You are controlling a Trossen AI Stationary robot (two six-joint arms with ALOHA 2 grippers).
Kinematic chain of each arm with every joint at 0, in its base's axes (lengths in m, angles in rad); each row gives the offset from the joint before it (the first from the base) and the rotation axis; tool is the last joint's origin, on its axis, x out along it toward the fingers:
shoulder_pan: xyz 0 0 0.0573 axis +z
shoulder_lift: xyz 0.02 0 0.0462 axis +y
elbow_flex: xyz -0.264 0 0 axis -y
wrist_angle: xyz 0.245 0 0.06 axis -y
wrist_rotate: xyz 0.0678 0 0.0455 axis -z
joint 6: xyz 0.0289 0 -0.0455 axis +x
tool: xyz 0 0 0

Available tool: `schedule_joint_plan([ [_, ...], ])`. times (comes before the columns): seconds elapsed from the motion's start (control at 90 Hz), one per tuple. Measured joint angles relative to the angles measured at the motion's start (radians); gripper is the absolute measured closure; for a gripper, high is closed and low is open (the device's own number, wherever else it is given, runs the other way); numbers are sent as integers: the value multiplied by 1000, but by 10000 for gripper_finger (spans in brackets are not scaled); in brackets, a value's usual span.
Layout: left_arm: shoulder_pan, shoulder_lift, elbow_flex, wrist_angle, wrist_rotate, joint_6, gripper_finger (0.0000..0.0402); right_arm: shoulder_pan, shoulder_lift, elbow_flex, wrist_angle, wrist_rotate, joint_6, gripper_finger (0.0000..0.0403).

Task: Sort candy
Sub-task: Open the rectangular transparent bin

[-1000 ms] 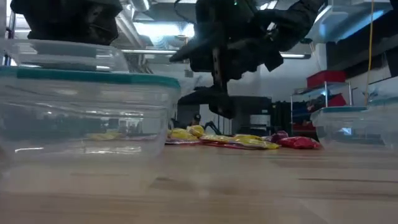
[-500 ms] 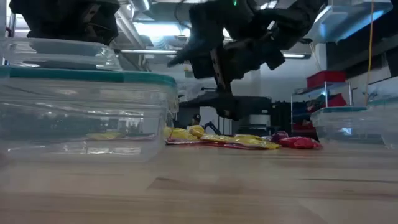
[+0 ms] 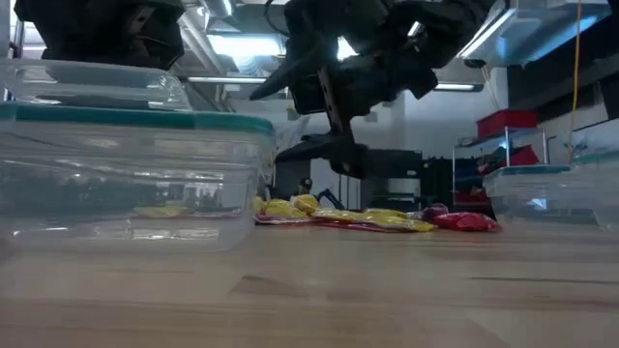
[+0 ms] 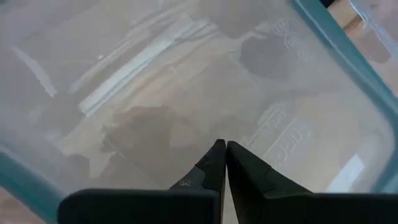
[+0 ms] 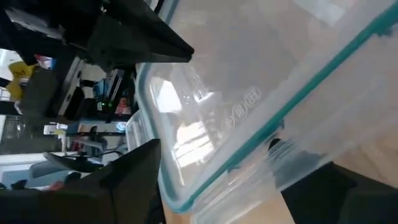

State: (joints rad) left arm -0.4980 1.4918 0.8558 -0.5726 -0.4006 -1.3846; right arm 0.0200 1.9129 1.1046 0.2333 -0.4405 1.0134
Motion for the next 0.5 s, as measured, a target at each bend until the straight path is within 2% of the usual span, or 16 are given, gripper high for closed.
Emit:
schedule_joint_plan([
  [0.078,0,0,0,2,-2,2,402,2,0,0,-3,1,0,139],
  [0.167,0,0,0,3,-2,13,402,6,1,0,-20,26,-7,178],
  [0.3,0,1,0,11,-5,28,402,0,1,1,-66,71,-3,260],
  [0.444,-1,-17,23,-50,-20,53,401,-18,4,1,-57,-16,-22,368],
  [0.5,-9,-30,52,-120,-48,50,402,-27,-3,2,-42,-26,-15,386],
])
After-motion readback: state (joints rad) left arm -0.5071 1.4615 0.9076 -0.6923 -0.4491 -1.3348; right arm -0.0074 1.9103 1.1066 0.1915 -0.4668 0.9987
